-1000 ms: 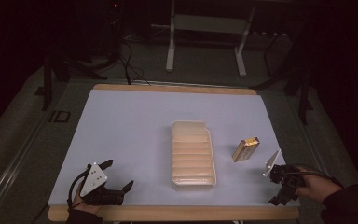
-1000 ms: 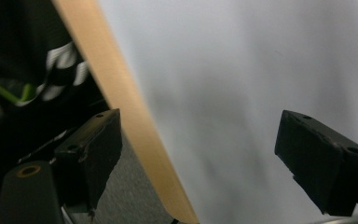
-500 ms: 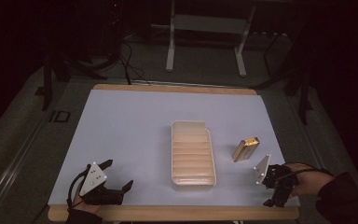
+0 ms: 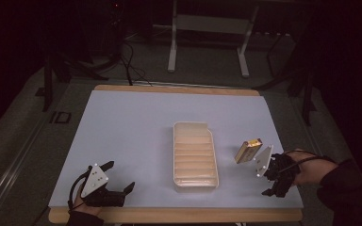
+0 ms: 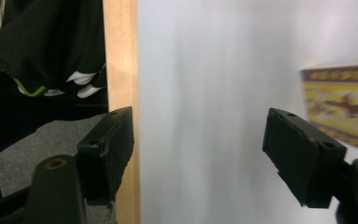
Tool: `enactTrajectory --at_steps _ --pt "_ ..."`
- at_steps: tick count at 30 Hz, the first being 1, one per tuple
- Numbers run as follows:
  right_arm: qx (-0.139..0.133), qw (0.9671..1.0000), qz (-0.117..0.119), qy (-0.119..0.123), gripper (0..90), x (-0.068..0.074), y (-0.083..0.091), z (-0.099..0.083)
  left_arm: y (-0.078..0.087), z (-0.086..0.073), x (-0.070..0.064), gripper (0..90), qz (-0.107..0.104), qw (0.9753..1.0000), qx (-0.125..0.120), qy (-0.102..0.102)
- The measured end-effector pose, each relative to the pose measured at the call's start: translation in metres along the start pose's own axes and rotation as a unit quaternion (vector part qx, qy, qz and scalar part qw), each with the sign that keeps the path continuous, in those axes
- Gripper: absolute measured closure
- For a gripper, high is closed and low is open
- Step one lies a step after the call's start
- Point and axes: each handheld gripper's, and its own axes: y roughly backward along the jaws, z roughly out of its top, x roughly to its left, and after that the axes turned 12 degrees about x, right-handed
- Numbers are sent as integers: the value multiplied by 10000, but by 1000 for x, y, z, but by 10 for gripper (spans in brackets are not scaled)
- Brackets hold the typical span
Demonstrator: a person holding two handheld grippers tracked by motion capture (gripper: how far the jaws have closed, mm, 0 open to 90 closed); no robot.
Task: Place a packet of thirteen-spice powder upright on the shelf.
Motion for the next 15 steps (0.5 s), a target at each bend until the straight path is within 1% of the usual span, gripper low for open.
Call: enactTrajectory --at_steps 1,2,3,9,12,13,15 --pt "-17 10000 -26 15 251 -1 4 0 0 0 0 11 1 10000 1 -1" --pt "-24 9999 -121 35 251 -4 11 0 0 0 0 11 -1 10000 -2 -1" --pt "-40 9999 -153 59 251 -4 13 0 0 0 0 11 -8 10000 1 -5" --pt "-89 9995 -312 -2 251 -15 34 0 0 0 0 11 -21 10000 23 -37" --pt "-88 9991 -420 4 251 -20 42 0 -1 0 0 11 -20 10000 27 -44" --pt "-88 9991 -420 4 251 -20 42 0 -1 0 -1 11 -22 10000 29 -43" --pt "-100 9984 -550 -56 253 -26 51 -1 -1 0 -1 11 -15 10000 46 -56"
